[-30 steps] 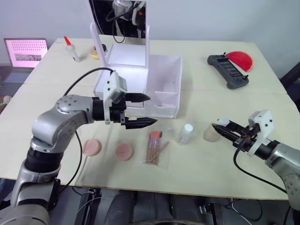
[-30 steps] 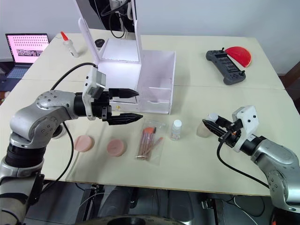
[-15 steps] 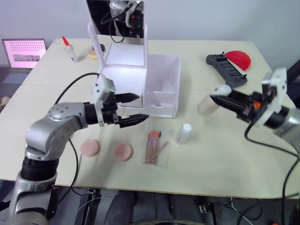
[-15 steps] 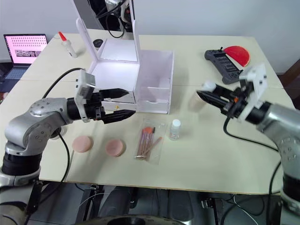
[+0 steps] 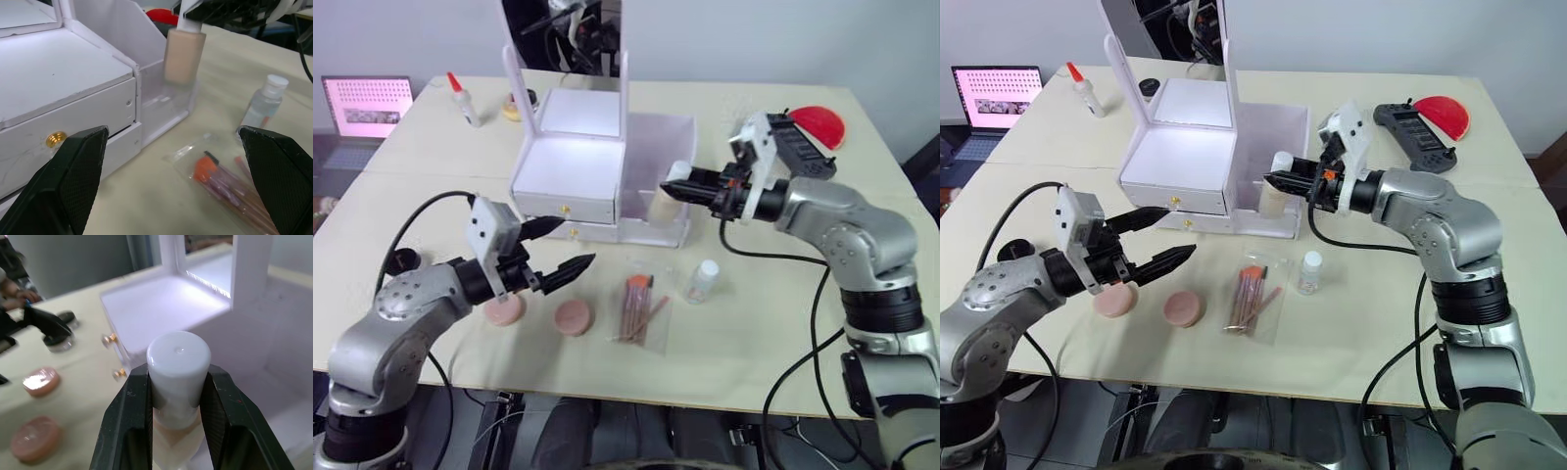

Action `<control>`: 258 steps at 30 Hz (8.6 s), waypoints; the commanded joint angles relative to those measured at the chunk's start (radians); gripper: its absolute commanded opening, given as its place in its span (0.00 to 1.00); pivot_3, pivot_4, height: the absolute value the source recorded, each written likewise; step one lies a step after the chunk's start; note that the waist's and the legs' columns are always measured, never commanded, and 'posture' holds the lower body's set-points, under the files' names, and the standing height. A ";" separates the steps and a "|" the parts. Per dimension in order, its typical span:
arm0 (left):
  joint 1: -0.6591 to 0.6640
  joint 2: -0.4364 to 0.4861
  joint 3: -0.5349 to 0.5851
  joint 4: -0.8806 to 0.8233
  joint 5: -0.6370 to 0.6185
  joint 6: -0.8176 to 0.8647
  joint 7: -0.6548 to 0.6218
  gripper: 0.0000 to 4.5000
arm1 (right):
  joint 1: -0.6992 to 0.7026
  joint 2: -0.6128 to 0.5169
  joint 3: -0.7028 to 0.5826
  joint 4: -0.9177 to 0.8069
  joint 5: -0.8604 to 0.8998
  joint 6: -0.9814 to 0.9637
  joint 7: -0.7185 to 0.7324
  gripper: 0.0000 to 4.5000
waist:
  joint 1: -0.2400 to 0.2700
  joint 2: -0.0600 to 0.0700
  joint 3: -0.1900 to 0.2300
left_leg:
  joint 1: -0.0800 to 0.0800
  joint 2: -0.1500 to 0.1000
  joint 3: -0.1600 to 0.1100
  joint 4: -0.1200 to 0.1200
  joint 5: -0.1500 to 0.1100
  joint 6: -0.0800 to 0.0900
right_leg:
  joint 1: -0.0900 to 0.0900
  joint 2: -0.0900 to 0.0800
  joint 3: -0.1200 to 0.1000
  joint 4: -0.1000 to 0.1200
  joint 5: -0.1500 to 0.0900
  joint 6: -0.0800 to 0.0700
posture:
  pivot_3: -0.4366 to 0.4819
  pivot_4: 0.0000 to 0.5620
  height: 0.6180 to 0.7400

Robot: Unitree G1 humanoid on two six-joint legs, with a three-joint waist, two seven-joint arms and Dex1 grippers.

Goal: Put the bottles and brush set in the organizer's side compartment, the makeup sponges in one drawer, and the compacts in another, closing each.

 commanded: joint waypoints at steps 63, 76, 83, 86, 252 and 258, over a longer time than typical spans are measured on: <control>0.357 0.132 0.589 0.325 0.038 -0.283 -0.135 1.00 | 0.150 -0.272 -0.399 0.736 -0.255 -0.638 0.357 1.00 | -0.009 0.001 0.000 | 0.001 0.002 0.004 -0.001 0.000 0.000 | -0.001 0.000 0.000 -0.001 -0.001 -0.005 | 0.48 0.27 1.00; 0.457 0.175 0.857 0.640 0.115 -0.419 -0.113 1.00 | 0.035 -0.333 -0.402 1.208 -0.360 -0.956 0.313 1.00 | -0.011 0.001 0.000 | 0.002 0.002 0.007 -0.001 0.000 -0.001 | 0.000 -0.001 0.003 -0.003 -0.001 -0.006 | 0.48 0.27 1.00; 0.409 0.164 0.779 0.546 0.141 -0.428 -0.057 1.00 | -0.023 -0.319 -0.405 1.177 -0.330 -0.846 0.409 1.00 | -0.011 0.001 0.000 | 0.002 0.002 0.007 -0.002 0.000 -0.001 | 0.000 -0.001 0.003 -0.003 -0.001 -0.006 | 0.48 0.27 1.00; 0.346 0.172 0.717 0.460 0.085 -0.383 -0.052 1.00 | -0.026 -0.311 -0.378 1.079 -0.318 -0.762 0.487 1.00 | -0.007 0.001 0.000 | 0.002 0.002 0.007 -0.002 0.000 -0.001 | 0.000 -0.001 0.003 -0.002 -0.001 -0.005 | 0.48 0.27 1.00; 0.424 0.292 0.850 1.033 0.073 -0.692 -0.354 1.00 | -0.015 -0.209 -0.310 1.039 -0.374 -0.800 0.320 0.96 | -0.040 0.000 0.000 | 0.005 0.003 0.013 -0.003 0.000 -0.001 | -0.003 0.000 0.010 0.001 -0.001 -0.005 | 0.48 0.27 1.00; 0.408 0.265 0.748 0.754 0.000 -0.534 -0.360 1.00 | 0.036 -0.166 -0.277 0.877 -0.353 -0.704 0.353 0.96 | -0.034 0.000 0.000 | 0.005 0.003 0.010 -0.003 0.000 -0.001 | -0.001 0.000 0.009 0.001 -0.001 -0.004 | 0.48 0.27 1.00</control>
